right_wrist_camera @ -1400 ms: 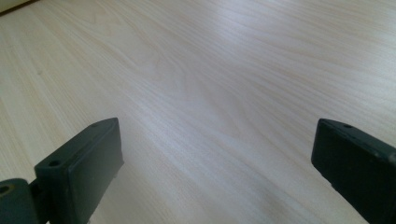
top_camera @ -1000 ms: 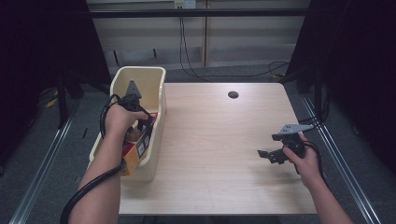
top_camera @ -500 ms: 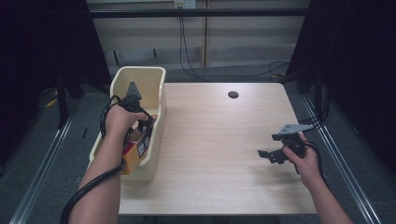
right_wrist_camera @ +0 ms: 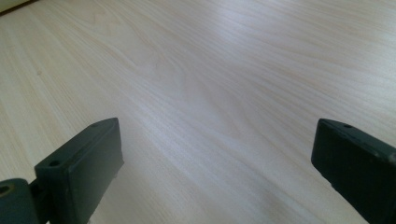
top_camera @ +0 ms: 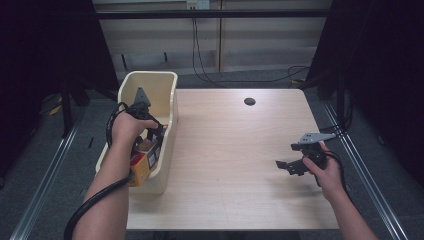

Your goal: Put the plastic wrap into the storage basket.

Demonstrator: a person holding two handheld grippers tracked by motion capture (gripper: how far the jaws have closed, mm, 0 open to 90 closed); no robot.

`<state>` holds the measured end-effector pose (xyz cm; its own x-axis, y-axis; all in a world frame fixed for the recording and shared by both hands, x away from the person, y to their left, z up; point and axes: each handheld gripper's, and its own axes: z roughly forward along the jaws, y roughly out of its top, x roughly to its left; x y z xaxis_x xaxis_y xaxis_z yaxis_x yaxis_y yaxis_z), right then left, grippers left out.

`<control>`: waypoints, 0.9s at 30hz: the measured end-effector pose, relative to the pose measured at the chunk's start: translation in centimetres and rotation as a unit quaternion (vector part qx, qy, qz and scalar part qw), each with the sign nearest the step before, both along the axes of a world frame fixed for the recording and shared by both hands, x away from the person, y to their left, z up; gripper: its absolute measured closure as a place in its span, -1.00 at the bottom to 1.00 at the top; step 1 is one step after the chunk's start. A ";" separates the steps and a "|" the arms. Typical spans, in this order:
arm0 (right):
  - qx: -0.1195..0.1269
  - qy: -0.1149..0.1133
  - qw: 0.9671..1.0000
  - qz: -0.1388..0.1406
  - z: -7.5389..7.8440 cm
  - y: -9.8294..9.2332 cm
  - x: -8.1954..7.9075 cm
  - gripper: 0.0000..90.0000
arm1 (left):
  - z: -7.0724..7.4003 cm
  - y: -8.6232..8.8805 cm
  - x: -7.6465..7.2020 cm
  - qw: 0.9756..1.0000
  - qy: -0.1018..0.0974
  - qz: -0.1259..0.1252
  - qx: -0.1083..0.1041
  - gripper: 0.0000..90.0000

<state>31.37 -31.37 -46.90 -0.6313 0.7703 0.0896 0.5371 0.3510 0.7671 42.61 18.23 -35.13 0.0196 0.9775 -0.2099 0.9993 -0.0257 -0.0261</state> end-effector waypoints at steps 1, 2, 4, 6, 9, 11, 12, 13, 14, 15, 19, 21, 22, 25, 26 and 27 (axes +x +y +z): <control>0.000 0.000 1.000 0.000 0.0 0.0 0.0 -0.96 | 0.0 0.0 0.0 1.000 0.000 0.000 0.001 -0.17; 0.001 0.001 1.000 0.000 0.0 0.0 0.0 -0.96 | 0.0 0.2 0.0 1.000 0.003 -0.003 -0.002 -0.17; 0.001 -0.001 1.000 0.000 0.0 0.0 0.0 -0.96 | 0.0 0.2 0.0 1.000 0.004 0.000 -0.005 -0.18; 0.001 -0.001 1.000 0.000 0.1 -0.1 0.0 -0.96 | 0.1 0.2 0.0 1.000 0.002 -0.003 -0.003 -0.18; 0.002 -0.002 1.000 -0.002 0.1 -0.1 0.0 -0.96 | 0.1 0.2 0.0 1.000 -0.002 -0.004 -0.003 -0.19; 0.003 -0.002 1.000 -0.001 0.1 -0.1 -0.1 -0.96 | 0.3 0.2 0.0 1.000 -0.008 -0.005 -0.003 -0.21; 0.000 -0.002 1.000 0.000 0.0 -0.1 0.0 -0.96 | 0.3 0.1 0.0 1.000 -0.012 -0.002 -0.001 -0.26; 0.000 -0.002 1.000 0.000 0.0 -0.1 0.0 -0.96 | 0.5 0.2 0.0 1.000 -0.012 -0.009 0.001 -0.26; 0.000 -0.001 1.000 0.000 0.0 0.0 -0.1 -0.96 | 0.5 0.2 -0.1 1.000 -0.018 -0.003 -0.001 -0.32; 0.000 -0.001 1.000 0.000 0.0 0.0 -0.1 -0.96 | 0.7 0.4 0.0 1.000 -0.018 -0.006 -0.005 -0.32; 0.000 0.000 1.000 0.001 0.1 0.0 -0.1 -0.96 | 1.3 0.5 -0.1 0.999 -0.033 0.004 -0.016 -0.42; 0.000 0.000 1.000 0.001 0.1 0.0 -0.1 -0.96 | 1.6 0.5 -0.1 0.999 -0.038 -0.003 -0.016 -0.45; -0.001 -0.002 1.000 0.001 0.1 0.0 -0.1 -0.96 | 1.8 0.5 -0.2 0.999 -0.042 -0.004 -0.018 -0.47; 0.000 -0.002 1.000 0.001 0.1 0.0 -0.1 -0.96 | 2.3 0.3 -0.2 0.998 -0.048 -0.006 -0.026 -0.54; -0.001 -0.003 1.000 0.000 0.1 0.0 -0.1 -0.96 | 2.5 0.2 -0.2 0.998 -0.052 -0.006 -0.025 -0.55; -0.001 -0.003 1.000 0.000 0.1 0.1 -0.1 -0.96 | 2.8 0.1 -0.2 0.998 -0.051 -0.009 -0.029 -0.56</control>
